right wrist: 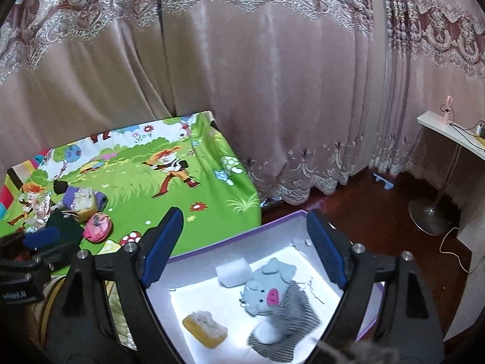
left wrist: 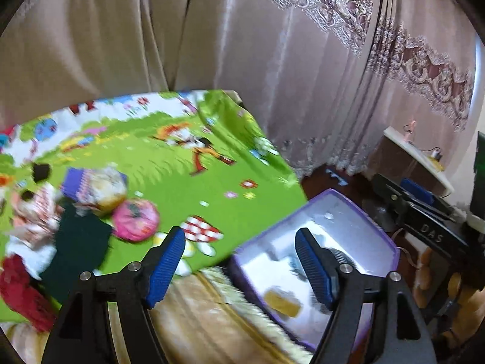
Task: Organize soft objects
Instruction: 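Move both open grippers back over the bed toward the remaining items, then grasp the cream pouch with the right gripper while the left gripper holds the green glove, then carry the cream pouch and green glove over the box and open both grippers, then move both open grippers back over the bed toward the remaining items, then grasp the red-patterned white cloth with the right gripper while the left gripper grasps the leopard-print strap, then carry the cloth and leopard strap over the box and open both grippers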
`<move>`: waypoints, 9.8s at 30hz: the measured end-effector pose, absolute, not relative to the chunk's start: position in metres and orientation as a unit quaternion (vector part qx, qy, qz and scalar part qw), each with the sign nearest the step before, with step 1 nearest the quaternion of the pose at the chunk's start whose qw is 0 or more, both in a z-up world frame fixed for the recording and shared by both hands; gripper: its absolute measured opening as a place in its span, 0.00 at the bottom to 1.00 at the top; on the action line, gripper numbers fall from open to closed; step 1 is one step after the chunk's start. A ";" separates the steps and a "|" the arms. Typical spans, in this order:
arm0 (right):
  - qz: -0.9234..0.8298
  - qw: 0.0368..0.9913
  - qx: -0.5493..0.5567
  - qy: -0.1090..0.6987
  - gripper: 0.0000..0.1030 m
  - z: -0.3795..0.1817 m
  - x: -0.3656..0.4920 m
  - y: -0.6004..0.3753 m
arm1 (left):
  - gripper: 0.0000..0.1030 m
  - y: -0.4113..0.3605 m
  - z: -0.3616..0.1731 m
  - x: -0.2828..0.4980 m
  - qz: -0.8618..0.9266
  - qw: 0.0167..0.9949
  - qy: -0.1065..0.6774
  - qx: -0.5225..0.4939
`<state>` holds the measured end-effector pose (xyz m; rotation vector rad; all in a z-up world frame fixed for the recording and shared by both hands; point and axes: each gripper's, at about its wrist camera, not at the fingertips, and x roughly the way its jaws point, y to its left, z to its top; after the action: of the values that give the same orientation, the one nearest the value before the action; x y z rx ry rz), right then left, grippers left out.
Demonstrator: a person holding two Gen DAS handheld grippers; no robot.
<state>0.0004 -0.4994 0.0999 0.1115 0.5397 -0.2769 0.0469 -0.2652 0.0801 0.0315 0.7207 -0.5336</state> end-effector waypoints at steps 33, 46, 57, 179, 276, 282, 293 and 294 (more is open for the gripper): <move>0.035 0.929 0.043 0.367 0.83 0.070 0.094 -0.367 | 0.74 -0.063 0.075 0.116 -0.115 0.912 0.389 -0.065; 0.056 0.919 0.031 0.390 0.83 0.053 0.132 -0.337 | 0.61 -0.101 0.027 0.146 -0.129 0.862 0.490 -0.026; 0.069 0.915 -0.002 0.396 0.83 0.040 0.166 -0.308 | 0.47 -0.129 0.002 0.159 -0.109 0.851 0.511 0.061; -0.074 0.885 0.100 0.448 0.58 0.017 0.025 -0.514 | 0.45 -0.315 0.035 0.105 -0.282 0.848 0.448 0.017; 0.115 0.902 -0.002 0.417 0.28 0.038 0.184 -0.267 | 0.47 0.072 -0.024 0.312 0.014 0.852 0.508 -0.126; 0.091 0.903 0.010 0.419 0.28 0.036 0.187 -0.290 | 0.25 0.063 -0.041 0.322 0.017 0.847 0.522 -0.093; 0.087 0.902 0.014 0.422 0.28 0.032 0.186 -0.297 | 0.02 0.080 -0.022 0.304 0.043 0.869 0.478 -0.118; 0.087 0.902 0.014 0.423 0.28 0.032 0.185 -0.296 | 0.02 0.084 -0.017 0.301 0.047 0.872 0.471 -0.124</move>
<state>0.1851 -0.2955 0.0325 0.0285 0.8739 0.1793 0.3005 0.0835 -0.0171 -0.2590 0.9853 0.0983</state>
